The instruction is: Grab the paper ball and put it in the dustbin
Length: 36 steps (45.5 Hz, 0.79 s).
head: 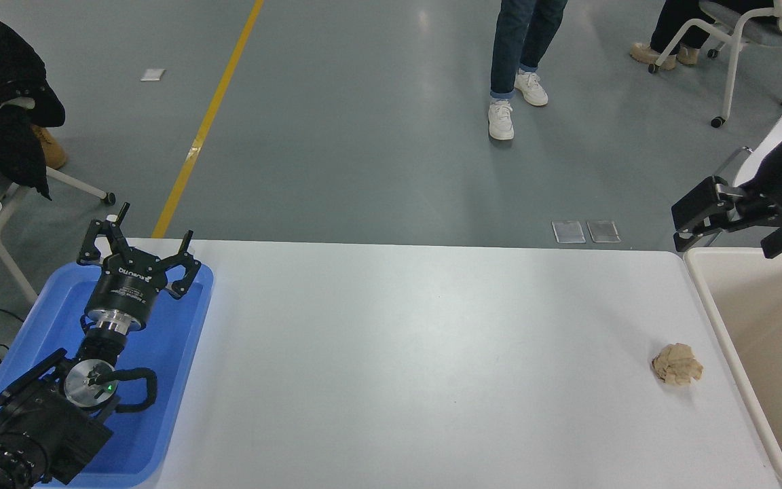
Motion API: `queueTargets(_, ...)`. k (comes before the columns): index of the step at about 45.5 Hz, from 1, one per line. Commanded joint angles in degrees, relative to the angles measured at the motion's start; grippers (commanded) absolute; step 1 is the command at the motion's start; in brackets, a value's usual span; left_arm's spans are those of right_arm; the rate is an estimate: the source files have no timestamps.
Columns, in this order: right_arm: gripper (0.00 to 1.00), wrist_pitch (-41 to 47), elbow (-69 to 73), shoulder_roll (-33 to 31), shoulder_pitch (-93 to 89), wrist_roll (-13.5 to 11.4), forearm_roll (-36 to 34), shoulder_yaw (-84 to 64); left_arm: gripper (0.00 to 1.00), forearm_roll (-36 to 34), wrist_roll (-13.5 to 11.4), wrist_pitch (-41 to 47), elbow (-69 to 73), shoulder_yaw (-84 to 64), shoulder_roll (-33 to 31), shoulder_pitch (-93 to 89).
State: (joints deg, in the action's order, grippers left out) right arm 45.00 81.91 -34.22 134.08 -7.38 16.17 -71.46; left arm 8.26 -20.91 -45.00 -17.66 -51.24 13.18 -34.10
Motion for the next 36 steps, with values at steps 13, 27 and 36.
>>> queueTargets(13,1.00,0.00,-0.09,-0.67,-0.31,0.00,0.09,0.00,1.00,0.00,-0.01,0.00,0.00,0.09,0.00,-0.01)
queueTargets(27,1.00,0.00,-0.35,0.21,-1.63,0.00,0.18,1.06,1.00,0.00,-0.01,0.00,0.00,0.09,0.00,-0.01)
queueTargets(36,1.00,0.00,-0.62,0.03,-2.33,0.00,0.18,1.23,1.00,-0.09,-0.01,0.00,0.00,0.08,0.00,-0.01)
